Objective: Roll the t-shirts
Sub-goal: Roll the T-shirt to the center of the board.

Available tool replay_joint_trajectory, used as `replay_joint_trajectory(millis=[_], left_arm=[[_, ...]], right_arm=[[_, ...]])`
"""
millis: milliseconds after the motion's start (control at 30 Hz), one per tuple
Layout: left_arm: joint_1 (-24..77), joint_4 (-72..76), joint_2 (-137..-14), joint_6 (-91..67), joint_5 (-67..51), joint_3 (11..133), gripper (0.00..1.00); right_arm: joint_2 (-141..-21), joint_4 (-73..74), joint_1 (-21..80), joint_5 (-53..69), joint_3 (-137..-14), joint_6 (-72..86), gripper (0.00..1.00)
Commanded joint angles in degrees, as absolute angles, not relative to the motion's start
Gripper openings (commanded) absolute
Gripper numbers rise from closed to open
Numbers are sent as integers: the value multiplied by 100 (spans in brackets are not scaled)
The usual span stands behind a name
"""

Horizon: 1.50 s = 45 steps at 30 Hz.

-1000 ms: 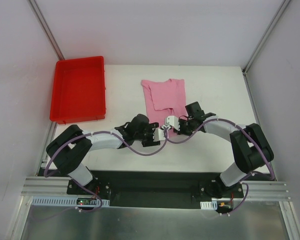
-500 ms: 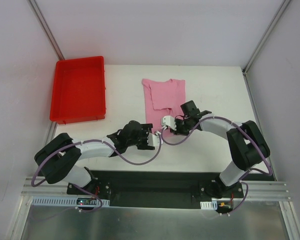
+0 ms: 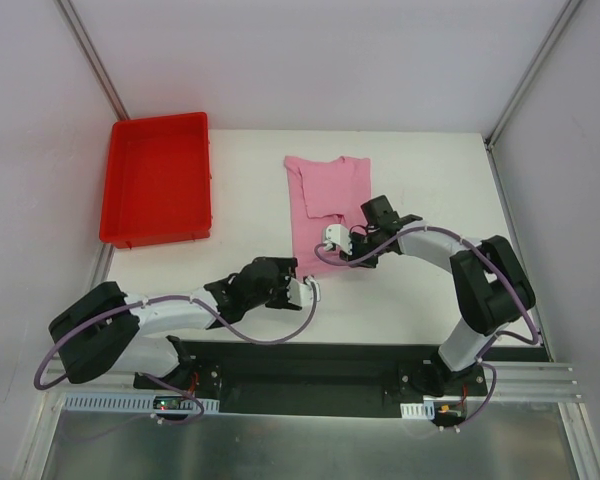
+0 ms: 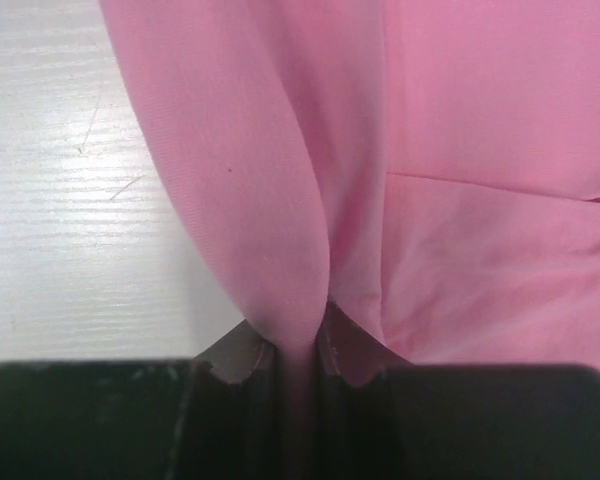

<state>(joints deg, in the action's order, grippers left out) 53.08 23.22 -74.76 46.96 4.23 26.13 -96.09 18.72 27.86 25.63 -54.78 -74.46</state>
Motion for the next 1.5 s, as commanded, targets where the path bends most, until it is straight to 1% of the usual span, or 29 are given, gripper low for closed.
replay_joint_trajectory(millis=[0,33,67,133,233,367,433,533,667,767,900,933,1133,1167,1233,1267,1300,1333,1367,1400,1433,1467], left_arm=[[5020,1691,-7024,4573,774,2714,71],[4775,1183,-6892,4292,504,2829,71],[4642,978,-6751,4159,388,2804,71],[4745,1028,-6426,4507,430,2497,71],[5062,1344,-6512,4710,492,2408,72],[5247,2248,-7188,5316,501,2610,72],[5256,2756,-7715,5579,536,2812,72],[5247,3250,-8366,5712,650,3075,72],[5256,3454,-8841,5748,537,3348,71],[5256,3411,-9025,5730,431,3480,68],[5256,3182,-9237,5695,317,3630,59],[5256,3121,-9255,5634,264,3647,54],[5256,2769,-9536,5441,70,3779,44],[5256,2734,-9649,5440,79,3805,37],[5203,2384,-9703,5301,9,3972,27],[5160,2095,-9668,5222,-87,4051,15],[5107,1752,-9607,5125,-271,4287,12],[4915,905,-9519,4872,-542,4437,8],[4817,636,-9292,4739,-1145,4543,5],[4712,346,-9168,4633,-1456,4701,0],[4546,30,-9045,4588,-1851,4789,0],[4492,-626,-8870,4588,-2411,4947,0]], right_arm=[[-9712,2100,2786,2707,-5704,-7348,8],[-9695,2101,2786,2724,-5704,-7356,8],[-9694,2101,2777,2725,-5695,-7365,8],[-9677,2092,2777,2716,-5678,-7365,8],[-9694,2083,2786,2716,-5686,-7365,8],[-9694,2092,2786,2707,-5687,-7365,8],[-9694,2100,2777,2707,-5695,-7365,8],[-9721,2118,2786,2707,-5704,-7365,8],[-9721,2144,2786,2716,-5704,-7400,8],[-9738,2153,2786,2716,-5730,-7383,8],[-9747,2171,2786,2707,-5748,-7400,8],[-9756,2162,2786,2707,-5739,-7392,8],[-9756,2180,2795,2716,-5757,-7418,8],[-9747,2223,2786,2733,-5757,-7427,8],[-9730,2267,2786,2803,-5757,-7479,8],[-9677,2355,2786,2839,-5757,-7549,8],[-9651,2425,2786,2917,-5783,-7585,8],[-9616,2504,2786,2961,-5818,-7585,8],[-9607,2792,2777,3005,-6053,-7437,8],[-9676,3073,2751,3241,-6247,-7401,8],[-9764,3859,2655,3435,-6449,-7392,8],[-9860,4302,2602,3671,-6938,-7409,8]])
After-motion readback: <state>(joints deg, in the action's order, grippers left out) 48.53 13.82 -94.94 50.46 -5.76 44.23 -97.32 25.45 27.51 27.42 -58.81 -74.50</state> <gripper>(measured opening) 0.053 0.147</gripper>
